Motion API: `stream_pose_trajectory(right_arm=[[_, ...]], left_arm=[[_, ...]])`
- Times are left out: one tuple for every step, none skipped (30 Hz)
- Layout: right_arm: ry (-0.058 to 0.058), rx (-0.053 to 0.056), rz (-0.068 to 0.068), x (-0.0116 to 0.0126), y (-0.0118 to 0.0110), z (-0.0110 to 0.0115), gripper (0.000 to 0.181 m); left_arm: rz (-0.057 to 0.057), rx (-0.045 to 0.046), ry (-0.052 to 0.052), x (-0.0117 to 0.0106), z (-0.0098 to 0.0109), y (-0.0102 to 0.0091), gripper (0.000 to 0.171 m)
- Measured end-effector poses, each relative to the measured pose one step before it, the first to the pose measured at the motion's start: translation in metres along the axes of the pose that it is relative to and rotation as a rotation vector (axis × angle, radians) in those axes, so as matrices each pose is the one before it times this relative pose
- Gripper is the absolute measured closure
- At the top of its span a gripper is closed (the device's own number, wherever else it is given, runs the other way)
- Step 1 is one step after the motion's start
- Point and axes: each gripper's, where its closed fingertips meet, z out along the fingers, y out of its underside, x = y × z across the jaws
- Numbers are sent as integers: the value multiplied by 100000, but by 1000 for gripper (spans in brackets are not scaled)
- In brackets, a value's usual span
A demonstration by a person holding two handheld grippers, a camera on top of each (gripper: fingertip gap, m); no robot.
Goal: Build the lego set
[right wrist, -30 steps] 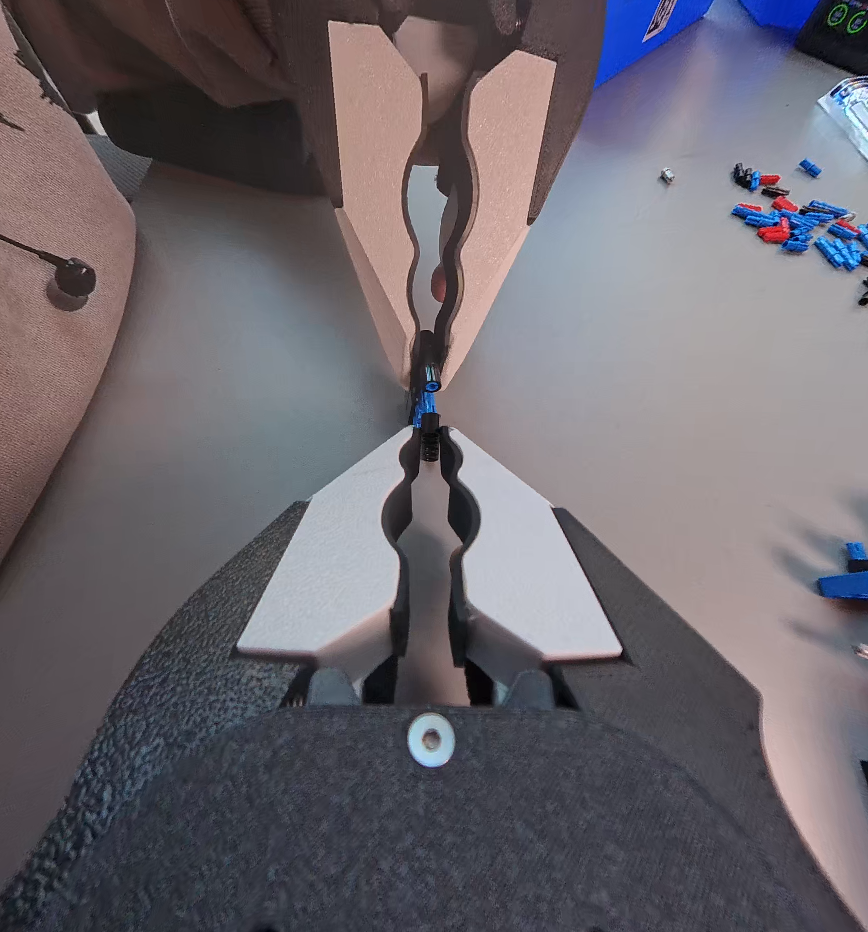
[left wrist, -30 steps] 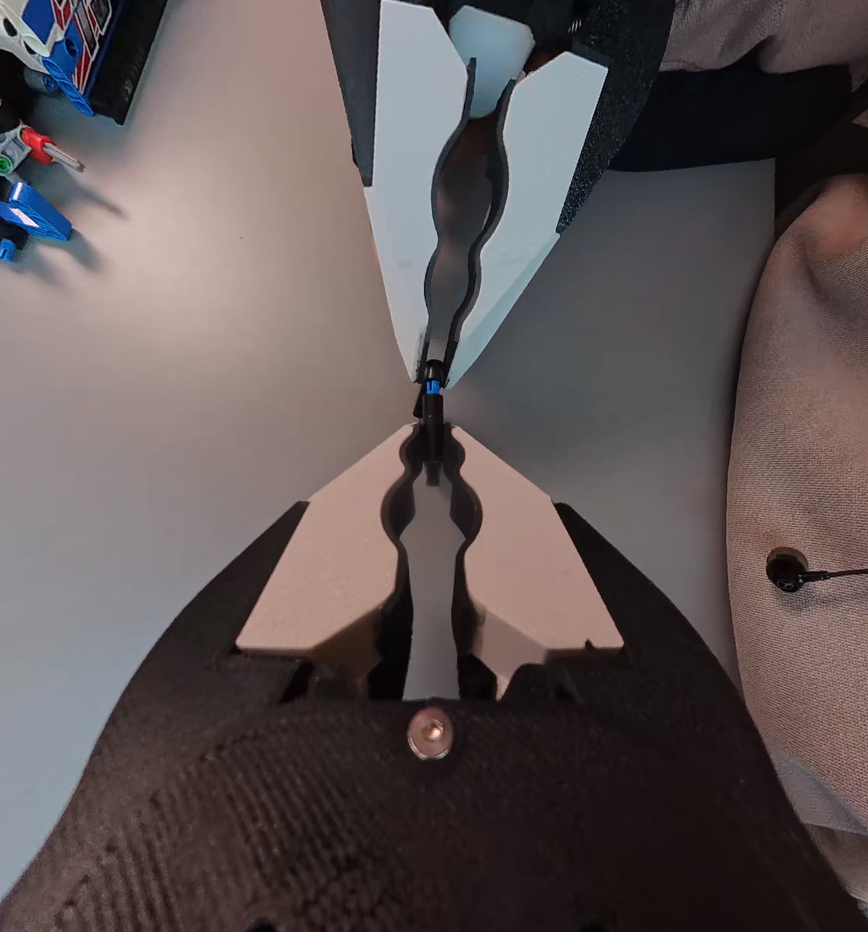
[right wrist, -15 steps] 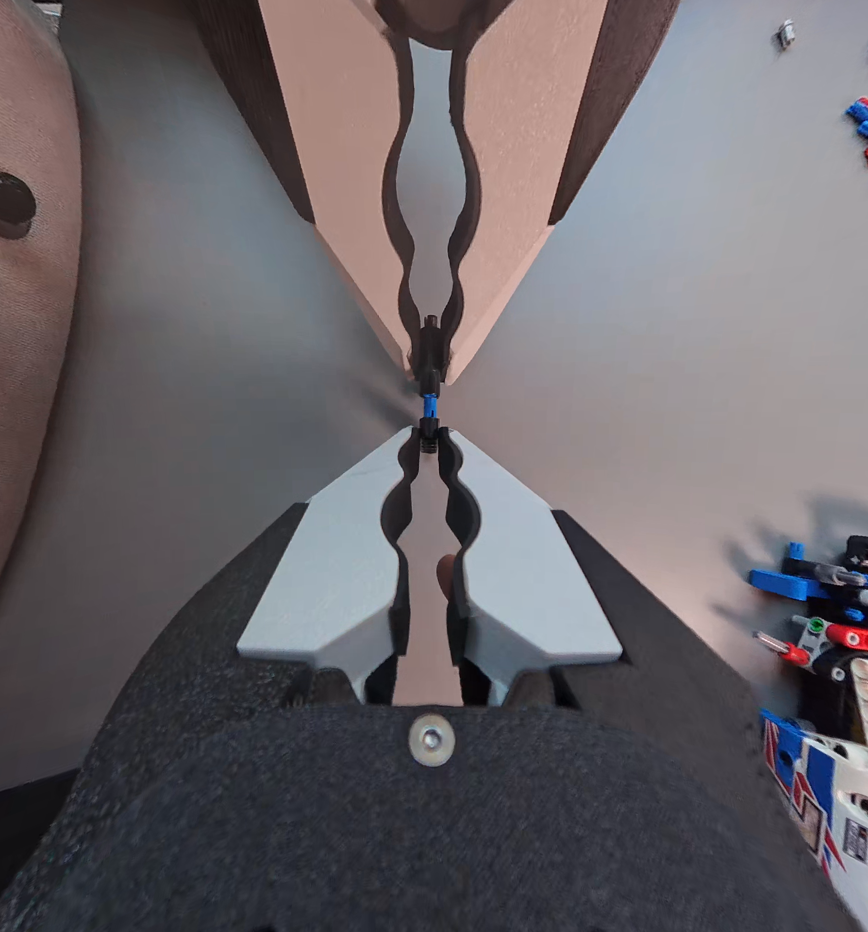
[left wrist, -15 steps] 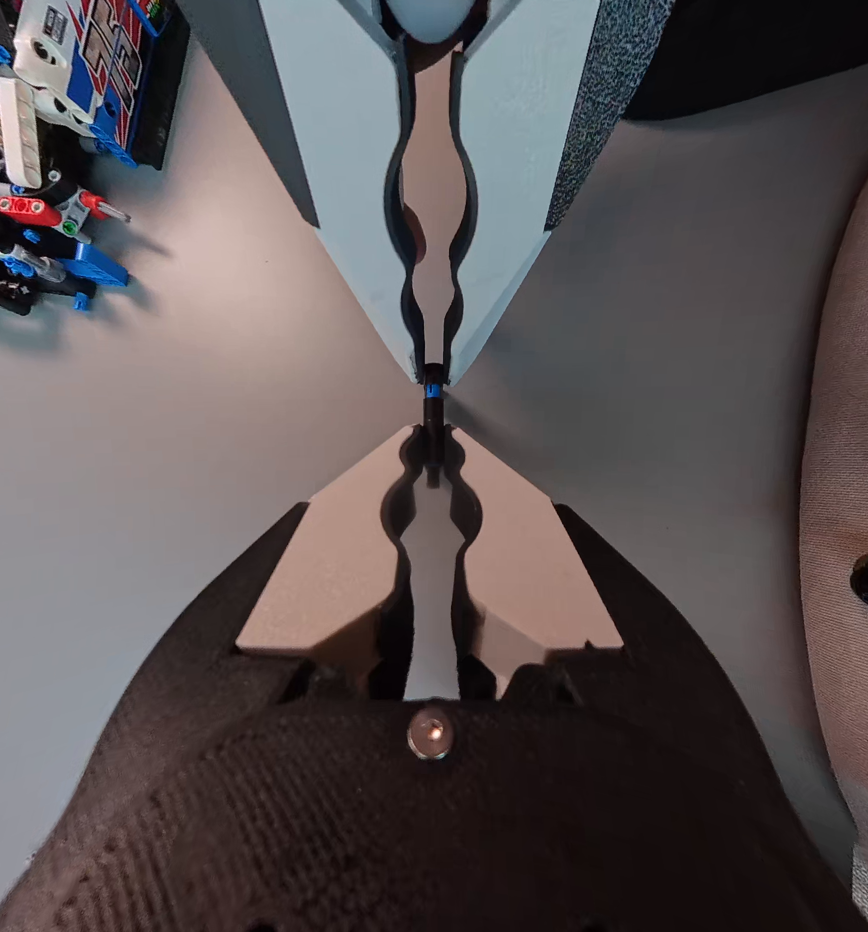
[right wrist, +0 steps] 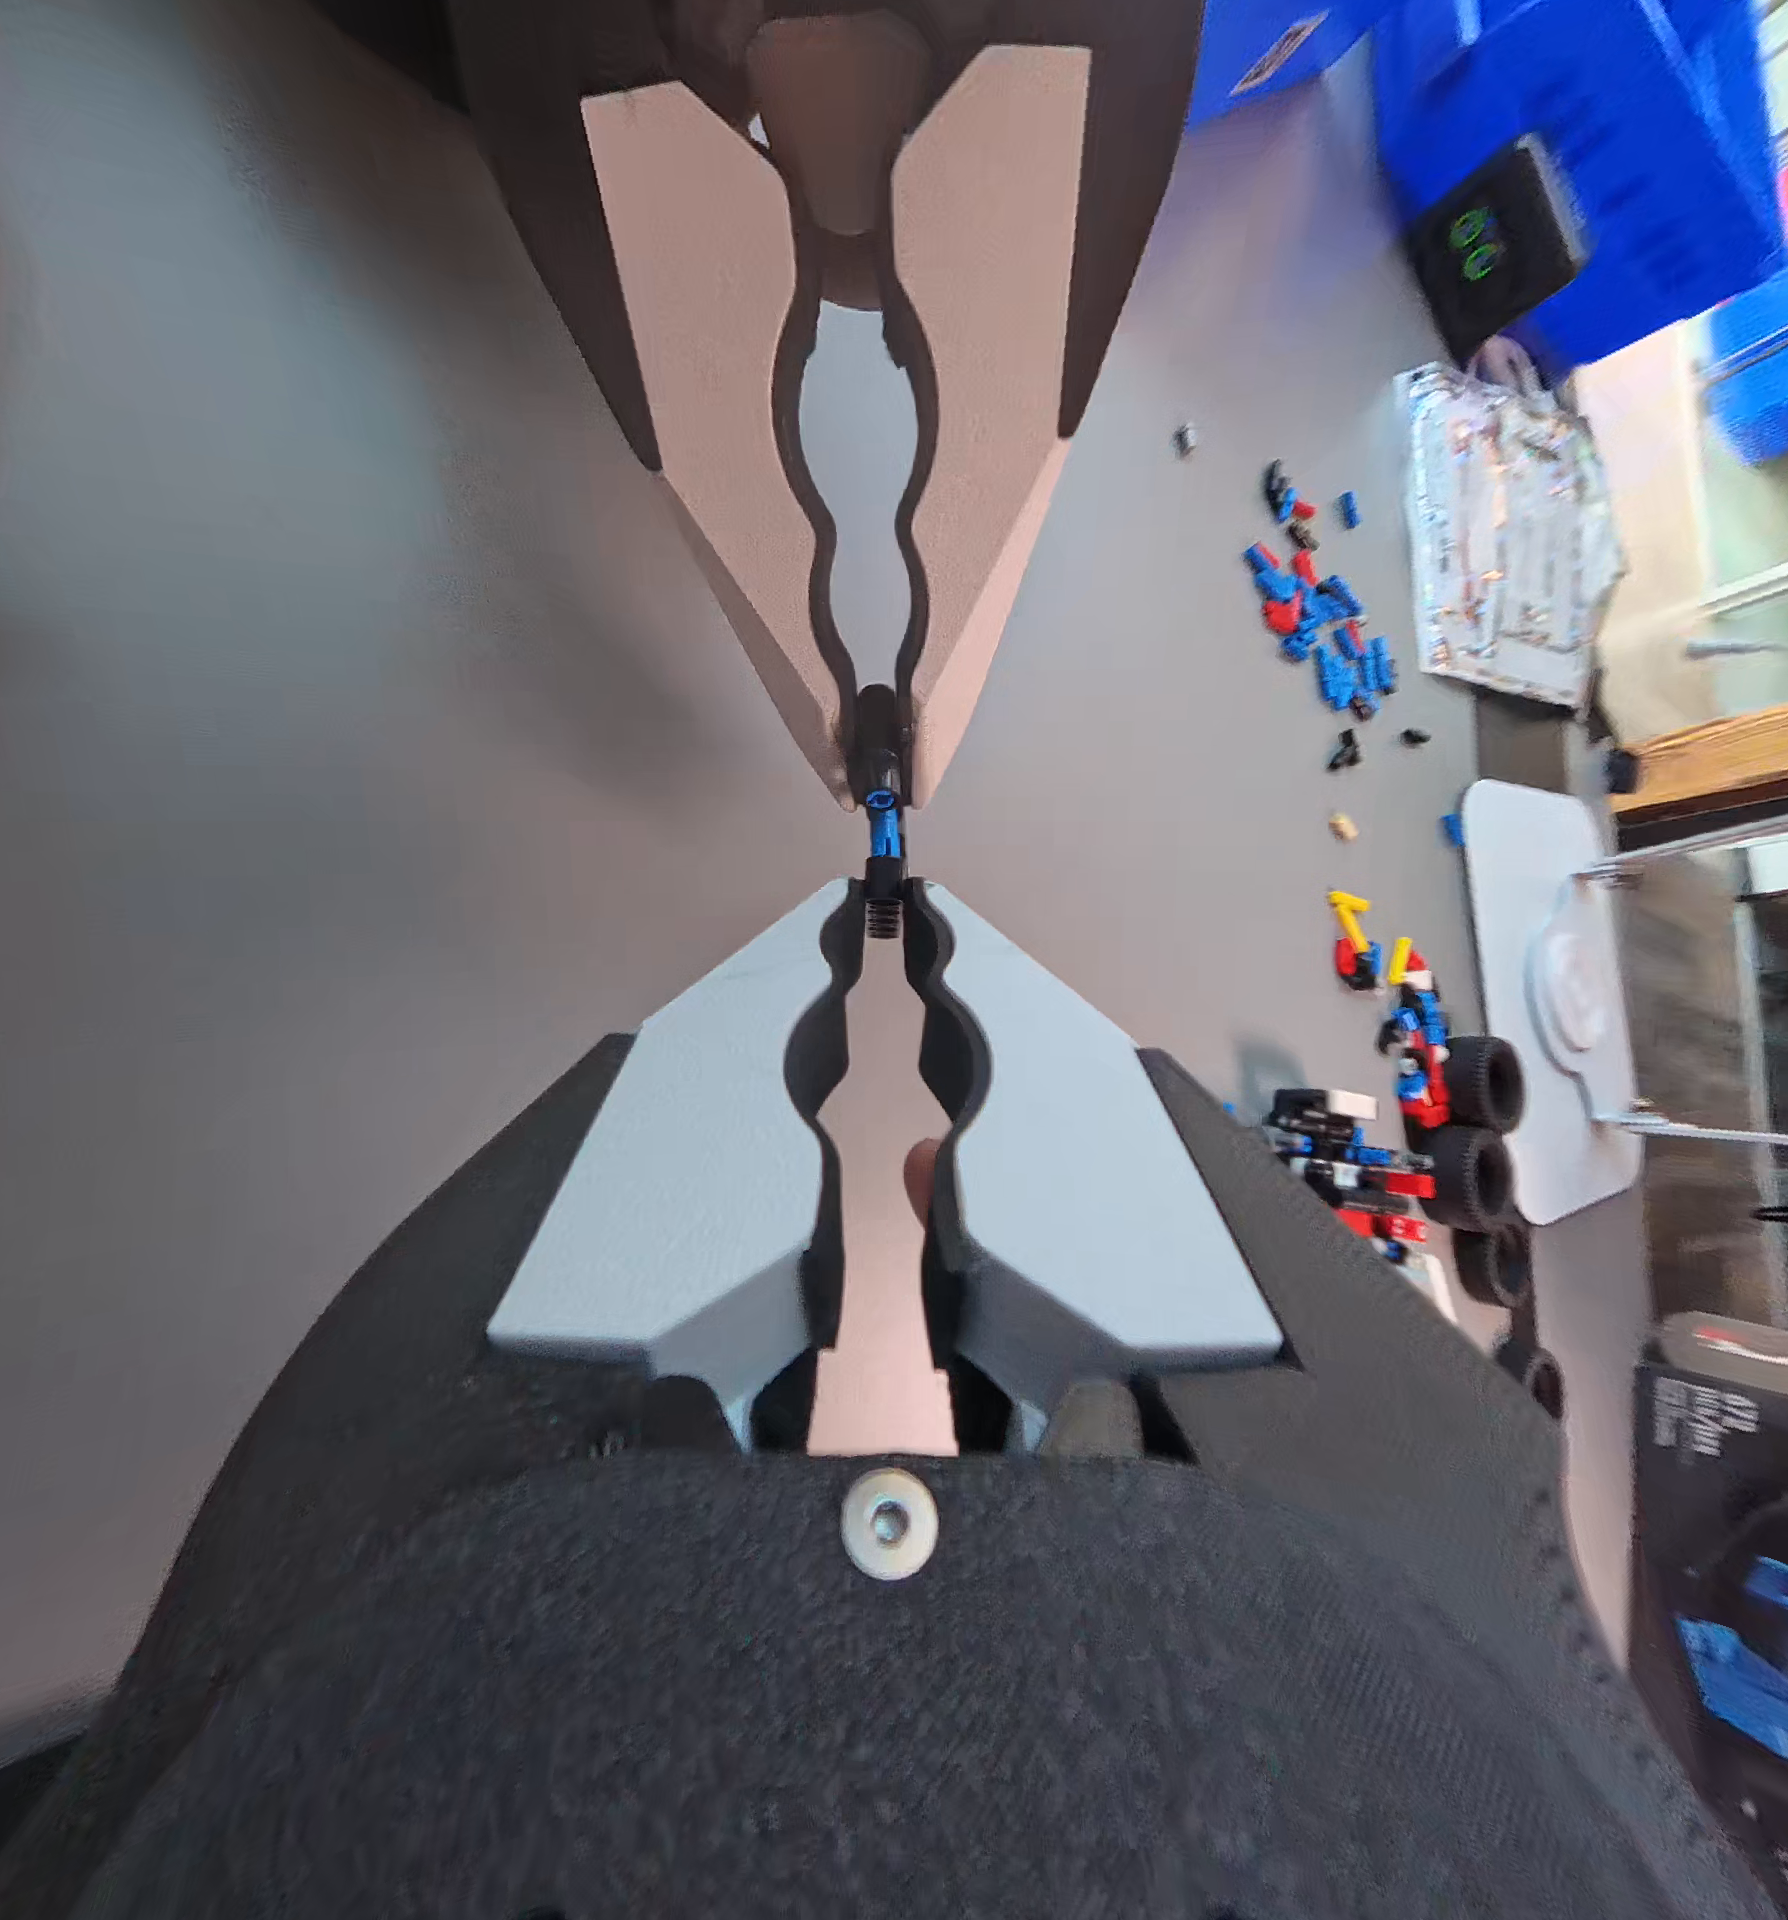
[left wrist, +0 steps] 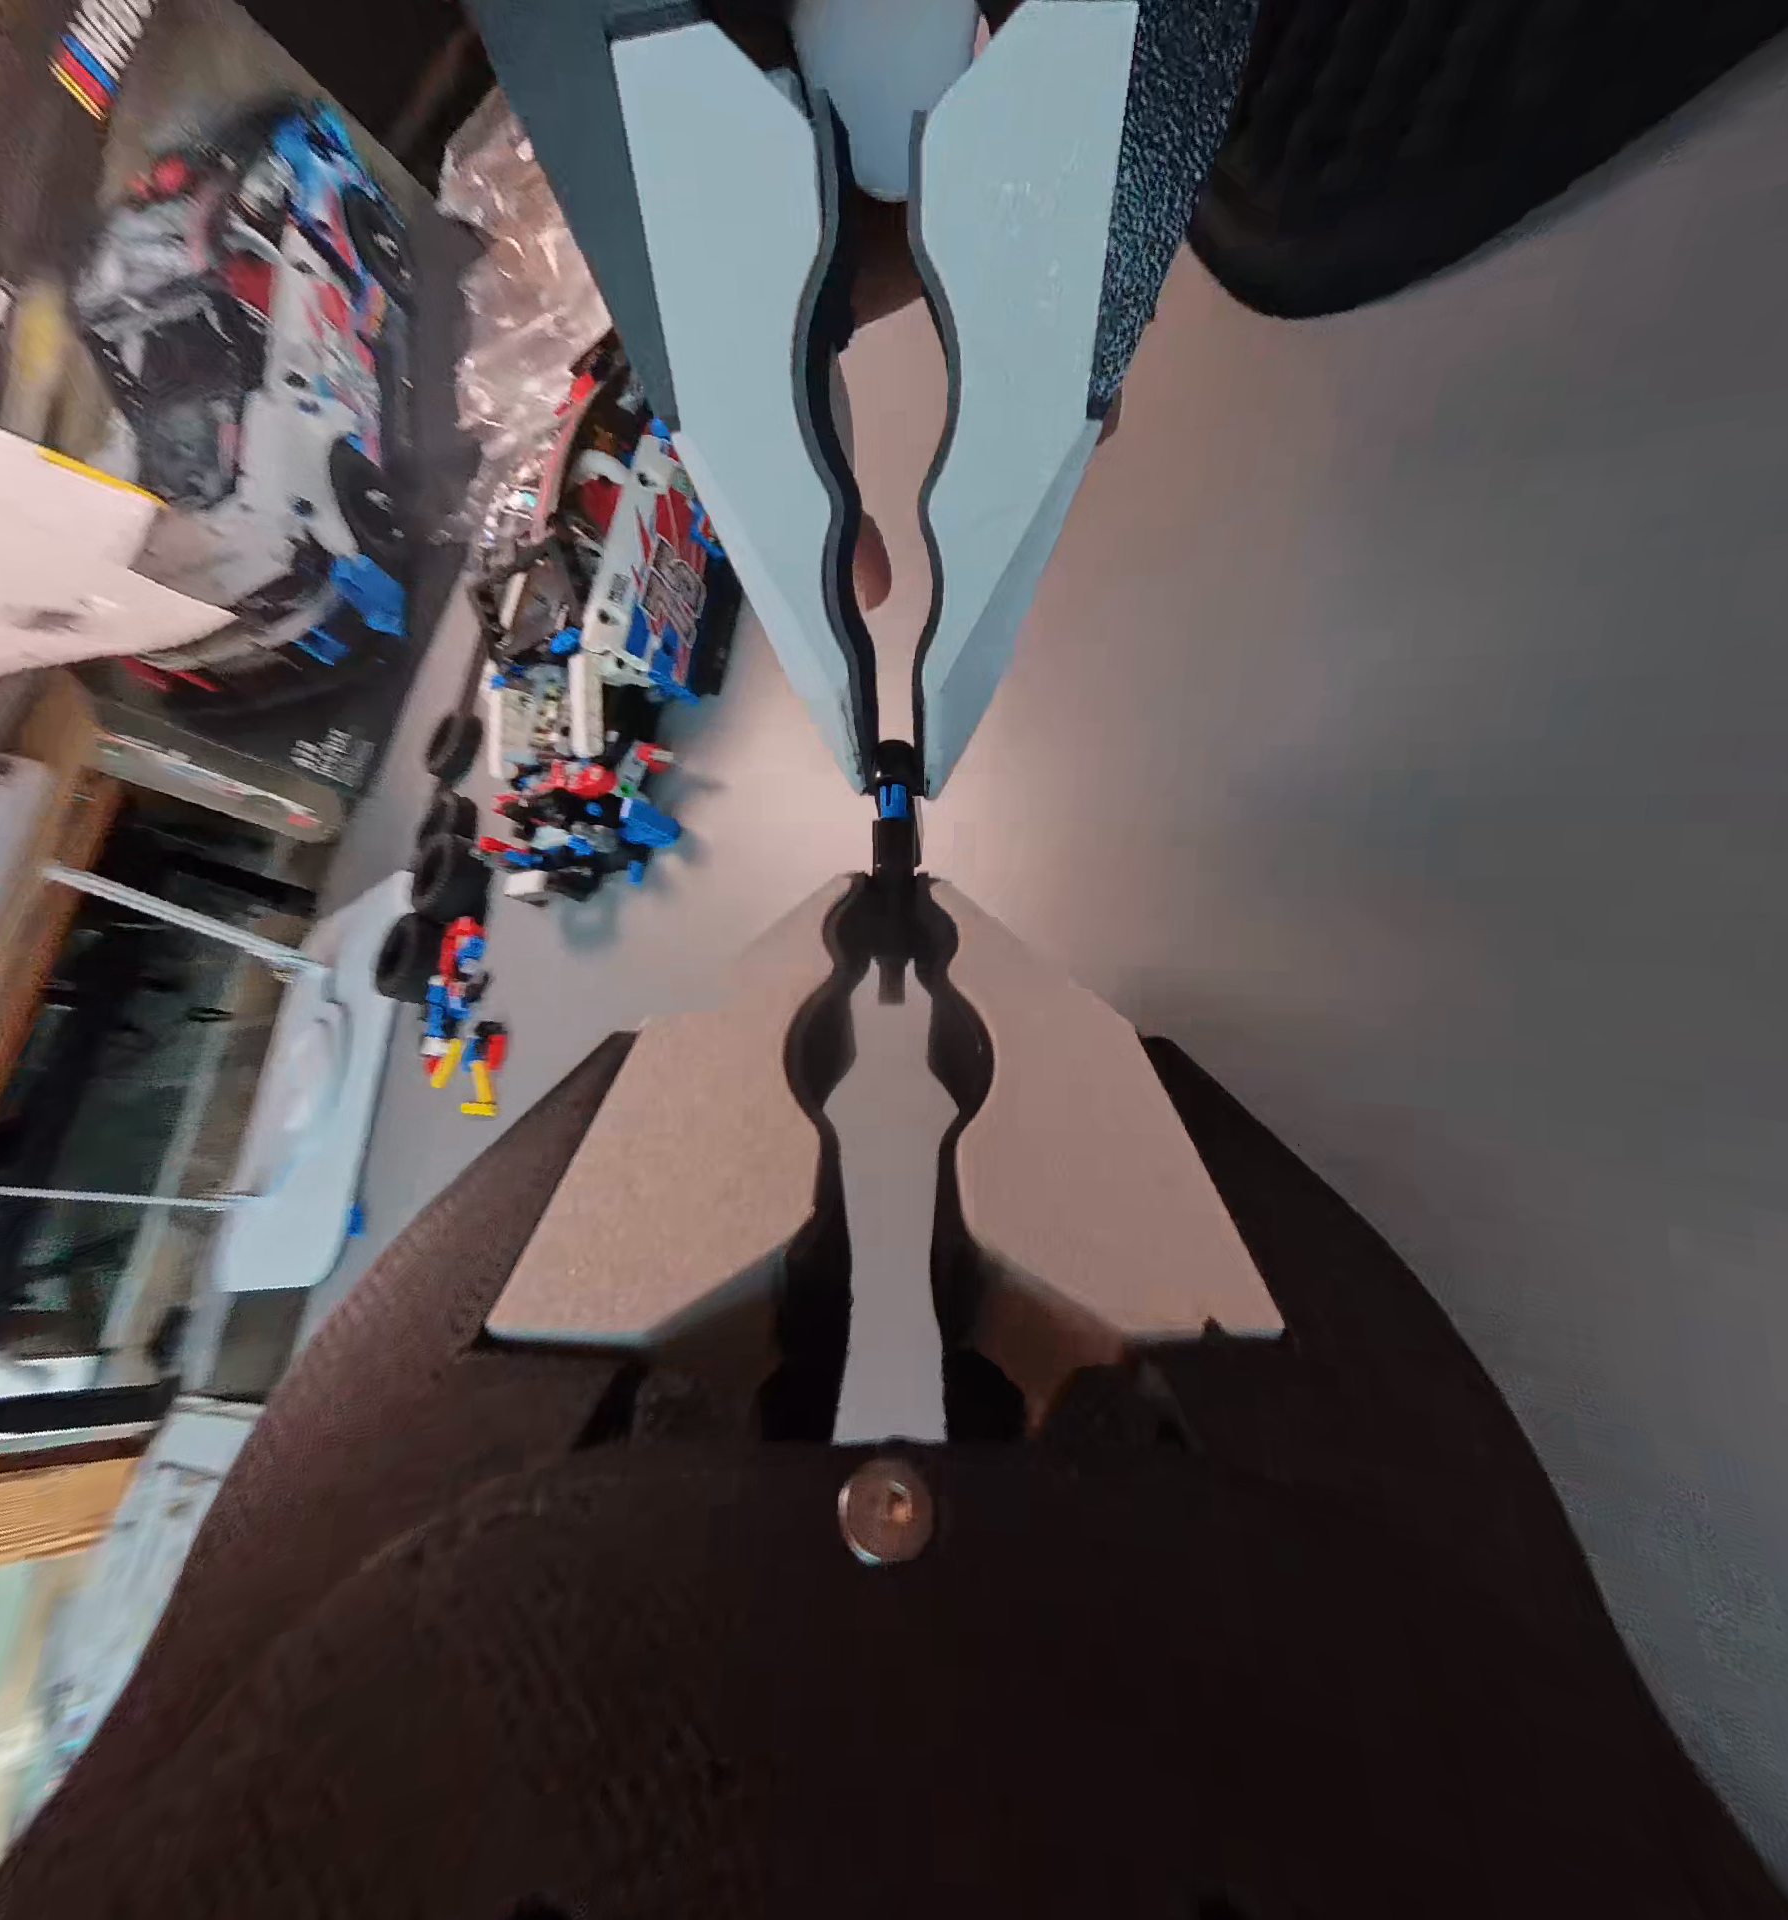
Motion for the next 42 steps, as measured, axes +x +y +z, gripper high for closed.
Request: stream_pose_trajectory(right_arm=[[4288, 1150, -3530, -21, -152, 70, 176], [4994, 2145, -3763, 124, -195, 6, 176], [6018, 2931, -4115, 223, -277, -66, 176], [5162, 2066, -4294, 73, -216, -72, 176], [5487, 1201, -4333, 171, -156, -82, 176], [5034, 929, -4437, 183, -111, -93, 176], [4103, 610, -3691, 151, -56, -77, 176], [3704, 711, -3074, 170, -32, -94, 176], [2573, 342, -2056, 76, 29, -53, 176], [2700, 308, -1435, 129, 18, -60, 176], [2035, 68, -1614, 59, 27, -25, 176], [1275, -238, -1135, -13, 81, 14, 176], [1273, 11, -656, 25, 38, 20, 176], [539, -41, -408, -36, 47, 31, 176], [640, -105, -311, 8, 55, 48, 176], [212, -697, -366, -35, 109, 105, 176], [388, -930, -618, -22, 109, 105, 176], [194, -830, -832, -50, 108, 115, 176], [325, -660, -306, -18, 96, 95, 176], [383, -443, -61, 0, 75, 74, 176], [-94, -608, 192, -79, 97, 91, 176], [202, -714, -53, -54, 101, 91, 176], [678, -421, -301, 4, 45, 65, 176], [-276, -612, 166, -106, 85, 91, 176], [-75, -585, 265, -72, 87, 91, 176], [11, -402, -159, -75, 85, 64, 176], [-403, -607, 7, -146, 104, 100, 176], [-307, -674, 95, -111, 103, 89, 177], [-863, -935, 178, -210, 123, 114, 177], [-426, -916, -79, -135, 131, 119, 177], [-800, -1076, 37, -196, 141, 117, 177], [-1153, -1392, 214, -266, 174, 147, 177], [-1006, -1349, -147, -253, 156, 149, 177], [-1256, -1382, -233, -288, 160, 150, 177], [-1043, -1402, -81, -236, 160, 142, 177], [-1466, -1517, 326, -264, 153, 155, 177], [-1504, -1415, 213, -209, 162, 152, 177], [-1427, -1143, 388, -150, 148, 125, 177], [-1647, -781, 903, -118, 128, 113, 177], [-1677, -694, 1650, -34, 119, 90, 177], [-1511, -603, 1530, 7, 79, 72, 177], [-1424, -109, 914, 7, 34, 33, 177]], left_arm=[[7964, -542, -6013, -102, -153, 31, 166], [7156, 13, -6106, -223, -219, -46, 166], [6424, -50, -4820, -230, -215, -87, 166], [4579, -659, -3146, -148, -146, -78, 166], [4086, -608, -3292, -222, -85, -91, 166], [3735, -619, -2763, -166, -38, -81, 166], [2859, -570, -2641, -176, -21, -90, 166], [1987, -574, -1661, -93, 24, -79, 166], [1328, -581, -1404, -91, 29, -56, 166], [1214, -382, -1326, -92, 46, -40, 166], [498, -621, -271, 11, 57, -5, 166], [277, -527, -191, 16, 59, 15, 166], [-222, -381, 12, 15, 54, 36, 166], [-514, -496, 289, 29, 56, 48, 166], [-94, -829, 66, -1, 70, 74, 166], [-241, -1349, 409, 45, 110, 123, 166], [-188, -1147, 188, 23, 109, 128, 166], [-423, -1039, 286, 48, 125, 119, 166], [-106, -810, -155, -7, 98, 95, 166], [47, -869, 17, 23, 96, 87, 166], [-201, -1007, 317, 81, 118, 114, 166], [77, -681, -264, 1, 95, 75, 166], [147, -715, 113, 35, 81, 96, 166], [-555, -1025, 686, 106, 112, 105, 166], [53, -711, 105, 53, 93, 76, 166], [235, -810, 704, 115, 105, 96, 166], [-393, -758, 711, 114, 108, 92, 166], [-526, -951, 1226, 177, 119, 110, 166], [-497, -1117, 1227, 156, 132, 123, 166], [-495, -1105, 1154, 150, 121, 111, 166], [-1177, -1384, 1879, 240, 165, 141, 166], [-881, -1545, 1532, 227, 180, 148, 166], [-976, -1696, 1957, 287, 183, 150, 166], [-1386, -1526, 1938, 238, 182, 136, 166], [-1724, -1732, 2520, 251, 202, 147, 166], [-1690, -1729, 2574, 218, 214, 131, 166], [-1815, -1619, 2543, 174, 197, 110, 166], [-1276, -1376, 2378, 120, 165, 67, 166], [-369, -1049, 1650, 34, 152, 43, 166], [-574, -1207, 1346, -3, 123, 37, 166], [191, -976, 920, -33, 65, 13, 166], [-452, -1168, 1476, 27, 69, 24, 166]])
